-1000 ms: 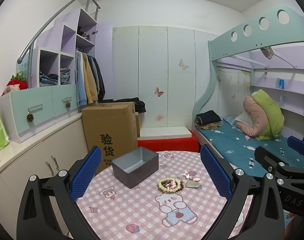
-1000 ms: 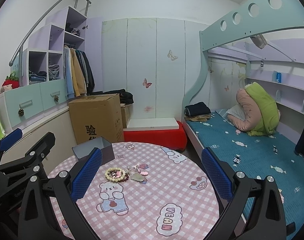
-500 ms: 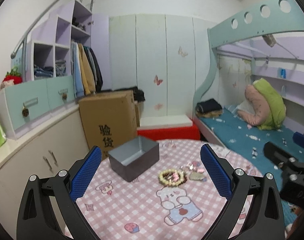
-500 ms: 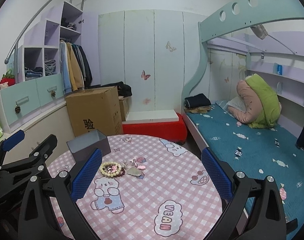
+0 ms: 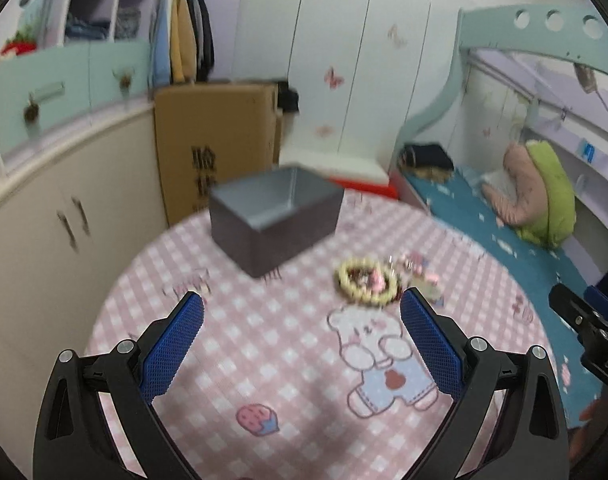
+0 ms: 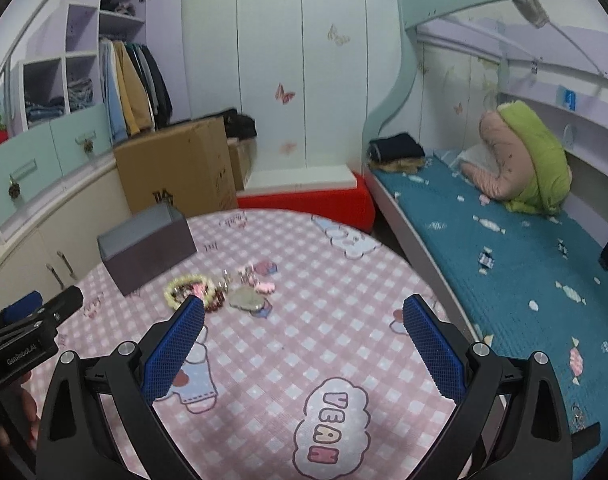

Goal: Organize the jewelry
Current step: 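Move the left tool toward the pale yellow bead bracelet and grasp it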

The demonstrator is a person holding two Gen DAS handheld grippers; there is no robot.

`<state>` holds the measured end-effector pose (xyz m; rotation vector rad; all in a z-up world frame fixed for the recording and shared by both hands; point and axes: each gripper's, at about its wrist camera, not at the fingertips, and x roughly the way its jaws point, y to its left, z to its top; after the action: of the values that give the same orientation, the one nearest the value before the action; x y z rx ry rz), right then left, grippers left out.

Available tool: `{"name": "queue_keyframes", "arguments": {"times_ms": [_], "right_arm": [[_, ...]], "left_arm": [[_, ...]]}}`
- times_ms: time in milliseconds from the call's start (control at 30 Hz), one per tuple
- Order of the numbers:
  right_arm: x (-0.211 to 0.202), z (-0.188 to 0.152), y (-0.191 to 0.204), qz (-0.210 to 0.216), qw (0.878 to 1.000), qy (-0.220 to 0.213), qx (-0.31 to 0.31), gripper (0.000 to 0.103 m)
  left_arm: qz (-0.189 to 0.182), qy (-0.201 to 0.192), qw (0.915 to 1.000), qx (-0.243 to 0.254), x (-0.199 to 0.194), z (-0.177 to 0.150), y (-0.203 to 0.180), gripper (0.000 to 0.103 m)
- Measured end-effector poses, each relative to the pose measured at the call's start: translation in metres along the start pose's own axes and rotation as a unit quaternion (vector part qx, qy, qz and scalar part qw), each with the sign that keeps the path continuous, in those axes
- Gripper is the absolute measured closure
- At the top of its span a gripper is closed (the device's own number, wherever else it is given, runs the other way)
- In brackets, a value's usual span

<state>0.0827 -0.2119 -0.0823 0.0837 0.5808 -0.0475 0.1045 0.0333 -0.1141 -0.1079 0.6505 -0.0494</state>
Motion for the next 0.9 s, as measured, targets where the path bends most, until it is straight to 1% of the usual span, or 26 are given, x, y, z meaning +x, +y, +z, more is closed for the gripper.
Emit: {"name": "queue_keyframes", "arguments": {"times_ms": [67, 100, 167, 233, 367, 500, 667, 867, 900], "right_arm": [[0.011, -0.003, -0.002, 0.002, 1.0, 0.012, 0.0, 0.006], [0.016, -0.004, -0.002, 0.003, 1.0, 0.017, 0.0, 0.006], [0.023, -0.006, -0.003, 0.005, 1.0, 0.024, -0.001, 0.006], [0.031, -0.007, -0.005, 0.008, 0.999, 0.031, -0.001, 0.006], [0.047, -0.01, -0.008, 0.02, 0.999, 0.048, 0.0, 0.006], [0.064, -0.013, -0.011, 0.026, 0.998, 0.062, 0.001, 0.006], [0.085, -0.014, -0.015, 0.038, 0.996, 0.081, 0.001, 0.006], [0.106, -0.01, -0.019, 0.061, 0.993, 0.104, 0.002, 0.006], [0.108, -0.009, -0.019, 0.063, 0.993, 0.104, 0.002, 0.006]], "left_arm": [[0.002, 0.02, 0.9998, 0.006, 0.012, -0.003, -0.002, 0.007], [-0.001, 0.037, 0.9993, 0.011, 0.02, -0.005, -0.003, 0.007], [0.001, 0.059, 0.9982, 0.009, 0.031, -0.007, -0.005, 0.007], [-0.005, 0.09, 0.9959, -0.004, 0.047, -0.01, -0.002, 0.008], [-0.022, 0.122, 0.9917, -0.034, 0.065, -0.01, 0.004, 0.008], [-0.037, 0.139, 0.9886, -0.046, 0.084, 0.002, -0.002, 0.008], [-0.03, 0.15, 0.9876, -0.038, 0.107, 0.018, -0.018, 0.008], [0.005, 0.162, 0.9865, -0.02, 0.135, 0.029, -0.026, 0.008], [0.008, 0.165, 0.9861, -0.018, 0.138, 0.029, -0.027, 0.015]]}}
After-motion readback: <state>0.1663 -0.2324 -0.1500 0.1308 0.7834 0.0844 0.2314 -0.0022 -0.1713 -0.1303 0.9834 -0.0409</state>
